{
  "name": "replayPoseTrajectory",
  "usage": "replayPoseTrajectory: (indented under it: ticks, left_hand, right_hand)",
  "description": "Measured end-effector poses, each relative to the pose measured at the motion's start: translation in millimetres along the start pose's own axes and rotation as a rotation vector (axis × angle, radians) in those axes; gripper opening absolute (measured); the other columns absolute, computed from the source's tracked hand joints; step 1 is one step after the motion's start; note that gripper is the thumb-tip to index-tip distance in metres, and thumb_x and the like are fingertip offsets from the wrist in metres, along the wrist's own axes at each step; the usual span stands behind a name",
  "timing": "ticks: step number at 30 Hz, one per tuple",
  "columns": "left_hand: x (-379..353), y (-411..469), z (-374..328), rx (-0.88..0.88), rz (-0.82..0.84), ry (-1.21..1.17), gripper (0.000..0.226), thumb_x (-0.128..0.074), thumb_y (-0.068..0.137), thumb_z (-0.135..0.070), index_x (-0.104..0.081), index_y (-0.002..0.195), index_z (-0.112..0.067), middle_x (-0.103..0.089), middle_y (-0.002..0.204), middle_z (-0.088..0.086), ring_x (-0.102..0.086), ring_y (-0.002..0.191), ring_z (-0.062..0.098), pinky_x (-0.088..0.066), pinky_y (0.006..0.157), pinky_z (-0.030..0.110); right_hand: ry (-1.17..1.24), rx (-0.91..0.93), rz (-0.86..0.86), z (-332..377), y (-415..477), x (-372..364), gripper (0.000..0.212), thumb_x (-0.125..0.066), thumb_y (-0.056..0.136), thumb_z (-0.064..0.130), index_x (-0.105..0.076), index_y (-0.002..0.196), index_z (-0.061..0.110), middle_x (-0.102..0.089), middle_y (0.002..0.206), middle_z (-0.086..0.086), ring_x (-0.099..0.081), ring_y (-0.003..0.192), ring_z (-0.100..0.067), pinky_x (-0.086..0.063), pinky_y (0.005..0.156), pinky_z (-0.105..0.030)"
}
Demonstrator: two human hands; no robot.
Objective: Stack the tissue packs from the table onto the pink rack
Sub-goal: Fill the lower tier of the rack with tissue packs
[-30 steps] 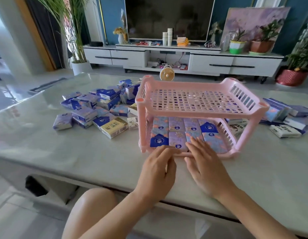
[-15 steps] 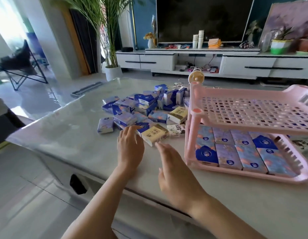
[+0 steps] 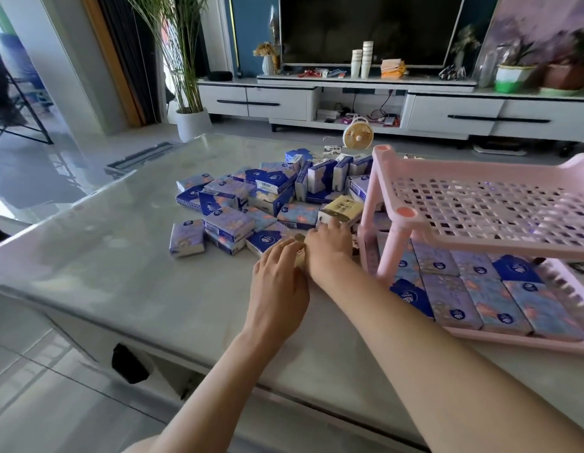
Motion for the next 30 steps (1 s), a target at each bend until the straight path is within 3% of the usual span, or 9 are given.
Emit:
replayPoseTrajectory:
  ticks: [4, 7, 9, 13, 16, 18, 21, 25, 30]
  left_hand:
    - [5, 1, -3, 0.073, -0.047, -0.17, 0.046, -0.044, 0.076, 0.007, -0.055, 0.119, -0.004, -0.059, 0.119, 0.011, -0.05, 0.113, 0.027, -0.033, 0.09, 0.018]
    - [14, 0, -8, 0.179, -0.132, -0.42, 0.043, -0.036, 0.08, -0.007, -0.055, 0.119, -0.004, -0.061, 0.114, 0.01, -0.056, 0.106, 0.026, -0.045, 0.09, 0.035]
    - [23, -6, -22, 0.148, -0.165, -0.542, 0.041, -0.035, 0.089, -0.024, -0.056, 0.119, -0.007, -0.063, 0.114, 0.006, -0.057, 0.107, 0.019, -0.045, 0.092, 0.037]
    - [39, -36, -72, -0.141, -0.152, -0.65, 0.055, -0.019, 0.096, -0.052, -0.058, 0.118, -0.02, -0.059, 0.124, -0.007, -0.053, 0.118, 0.012, -0.042, 0.096, 0.026]
    - [28, -61, -99, -0.214, -0.072, -0.73, 0.062, -0.017, 0.096, -0.055, -0.048, 0.128, -0.011, -0.049, 0.136, 0.002, -0.044, 0.129, 0.02, -0.041, 0.099, 0.035]
    - [18, -74, -114, -0.24, -0.03, -0.791, 0.064, -0.019, 0.097, -0.052, -0.043, 0.13, -0.003, -0.044, 0.139, 0.01, -0.04, 0.131, 0.026, -0.039, 0.101, 0.04]
    - [6, -88, -133, -0.28, -0.026, -0.812, 0.063, -0.021, 0.097, -0.05, -0.04, 0.129, 0.001, -0.039, 0.141, 0.017, -0.034, 0.134, 0.032, -0.034, 0.105, 0.045]
    - [-7, -67, -114, -0.031, -0.186, -0.795, 0.046, -0.028, 0.096, -0.047, -0.046, 0.126, -0.017, -0.045, 0.136, 0.009, -0.041, 0.129, 0.022, -0.035, 0.105, 0.039]
    - [-29, -24, -75, 0.305, -0.174, -0.688, 0.032, -0.038, 0.094, -0.007, -0.051, 0.123, -0.007, -0.055, 0.125, 0.01, -0.05, 0.116, 0.013, -0.04, 0.098, 0.02]
  right_hand:
    - [0.065, -0.029, -0.132, -3, -13, 21, 0.039, -0.039, 0.095, 0.016, -0.038, 0.132, 0.002, -0.045, 0.133, -0.02, -0.04, 0.124, -0.037, -0.035, 0.102, -0.044]
    - [0.32, 0.037, -0.336, -3, -48, 41, 0.041, -0.037, 0.095, 0.01, -0.027, 0.133, -0.002, -0.041, 0.128, -0.023, -0.047, 0.115, -0.037, -0.04, 0.095, -0.04]
    - [0.701, 0.141, -0.43, -7, -79, 42, 0.046, -0.044, 0.093, 0.012, -0.024, 0.132, 0.002, -0.043, 0.124, -0.016, -0.051, 0.11, -0.027, -0.044, 0.09, -0.031]
    - [1.575, 0.242, -0.225, -23, -144, 31, 0.045, -0.061, 0.084, 0.028, -0.038, 0.119, 0.011, -0.057, 0.101, 0.005, -0.06, 0.091, 0.001, -0.048, 0.074, -0.014]
    - [1.958, 0.093, -0.17, -47, -180, 13, 0.028, -0.062, 0.084, 0.012, -0.049, 0.108, 0.018, -0.067, 0.088, 0.003, -0.065, 0.081, -0.001, -0.049, 0.065, -0.012]
    - [2.115, 0.011, -0.169, -64, -198, 4, 0.03, -0.064, 0.077, 0.017, -0.055, 0.105, 0.013, -0.071, 0.09, -0.002, -0.068, 0.082, -0.009, -0.053, 0.067, -0.018]
    - [2.175, -0.042, -0.098, -89, -207, -11, 0.04, -0.061, 0.069, 0.03, -0.061, 0.101, 0.006, -0.07, 0.088, -0.011, -0.066, 0.079, -0.017, -0.054, 0.07, -0.026]
    - [2.129, -0.193, -0.075, -129, -174, -29, 0.006, -0.058, 0.086, 0.015, -0.064, 0.085, 0.013, -0.067, 0.073, -0.002, -0.064, 0.069, -0.013, -0.05, 0.06, -0.021]
    - [1.861, -0.148, -0.074, -138, -94, -27, 0.013, -0.053, 0.09, 0.013, -0.061, 0.084, 0.005, -0.064, 0.08, -0.013, -0.061, 0.084, -0.029, -0.052, 0.087, -0.043]
Point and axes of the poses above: each hand's wrist, its own y-axis towards the middle knuckle, its own x-axis out of the back of the hand, z = x × y, the point moved 5 cm from there along y, towards the middle knuckle
